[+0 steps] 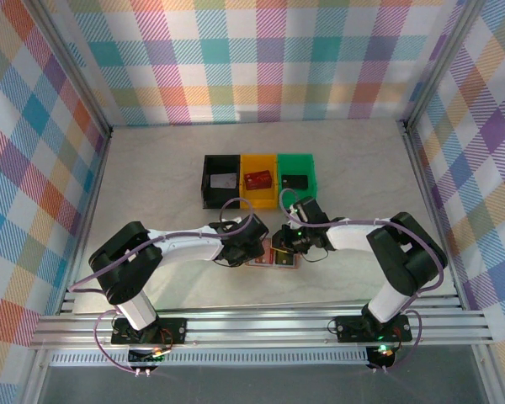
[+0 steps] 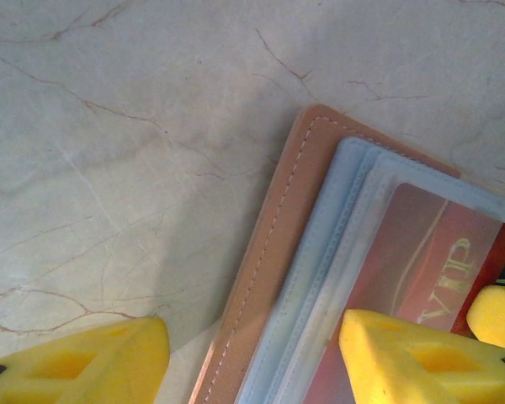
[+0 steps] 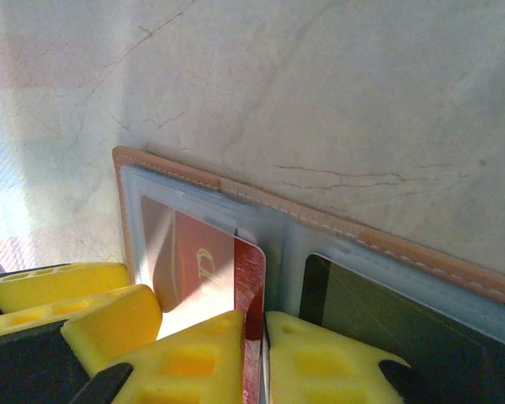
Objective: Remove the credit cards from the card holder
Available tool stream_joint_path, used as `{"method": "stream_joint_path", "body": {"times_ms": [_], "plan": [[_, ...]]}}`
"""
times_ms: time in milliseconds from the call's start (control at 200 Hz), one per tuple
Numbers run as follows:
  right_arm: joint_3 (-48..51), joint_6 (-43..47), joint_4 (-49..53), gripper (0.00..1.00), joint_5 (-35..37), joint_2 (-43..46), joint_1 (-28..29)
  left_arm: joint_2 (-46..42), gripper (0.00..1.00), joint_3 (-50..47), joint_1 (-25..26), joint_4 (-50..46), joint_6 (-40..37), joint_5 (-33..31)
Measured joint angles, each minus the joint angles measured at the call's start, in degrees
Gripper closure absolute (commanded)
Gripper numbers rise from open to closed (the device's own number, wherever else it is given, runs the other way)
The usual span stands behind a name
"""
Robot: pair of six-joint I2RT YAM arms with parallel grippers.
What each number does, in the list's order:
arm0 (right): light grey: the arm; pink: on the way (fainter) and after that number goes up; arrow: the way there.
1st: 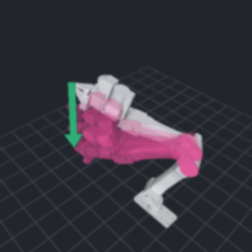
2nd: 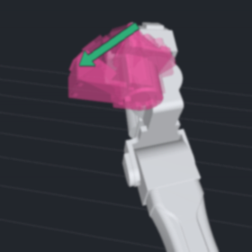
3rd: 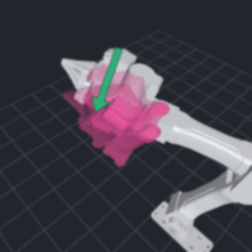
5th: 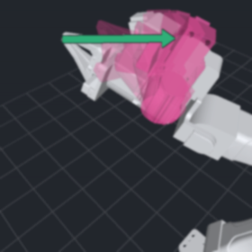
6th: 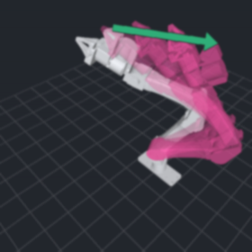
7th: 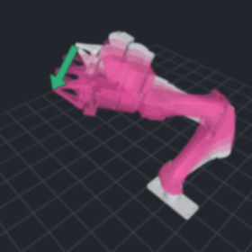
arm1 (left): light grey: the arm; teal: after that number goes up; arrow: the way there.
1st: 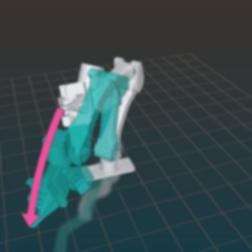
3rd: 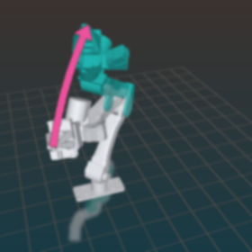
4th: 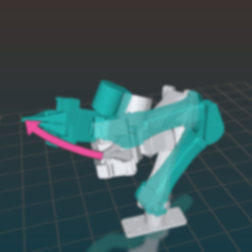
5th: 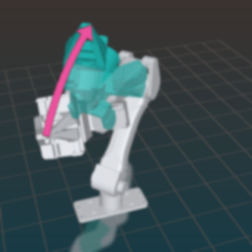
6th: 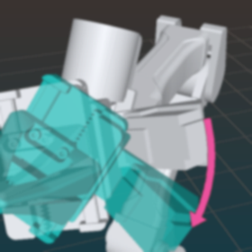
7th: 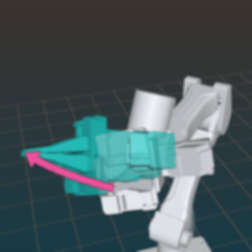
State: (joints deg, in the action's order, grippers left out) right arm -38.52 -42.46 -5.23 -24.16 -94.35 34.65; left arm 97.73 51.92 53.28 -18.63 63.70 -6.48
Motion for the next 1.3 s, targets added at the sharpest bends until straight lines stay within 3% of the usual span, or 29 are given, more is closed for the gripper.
{"method": "stream_joint_path", "body": {"times_ms": [450, 705, 870, 1105, 1300], "plan": [[1.8, 0.0, -4.7, 0.84, -1.6, 0.7, 0.3, 0.1, 0.41, 0.0, 0.2, 0.1, 0.2, -0.5], [2.6, 0.0, -6.4, 0.93, -2.8, 1.2, 0.3, 0.1, 0.41, 0.0, 0.3, 0.1, 0.4, -0.7], [2.9, 0.0, -6.6, 1.00, -3.2, 2.2, 0.3, -0.2, 0.35, -0.1, 0.3, 0.3, 0.4, -0.7], [3.0, 0.9, -3.6, 1.00, -1.9, 5.7, 0.7, -2.4, 0.22, -0.6, 1.0, 1.6, -0.1, -1.0], [0.8, 2.0, 3.3, 1.00, 0.1, 7.1, 1.3, -3.2, 0.20, -1.2, 1.5, 2.3, -0.1, -1.7]]}}
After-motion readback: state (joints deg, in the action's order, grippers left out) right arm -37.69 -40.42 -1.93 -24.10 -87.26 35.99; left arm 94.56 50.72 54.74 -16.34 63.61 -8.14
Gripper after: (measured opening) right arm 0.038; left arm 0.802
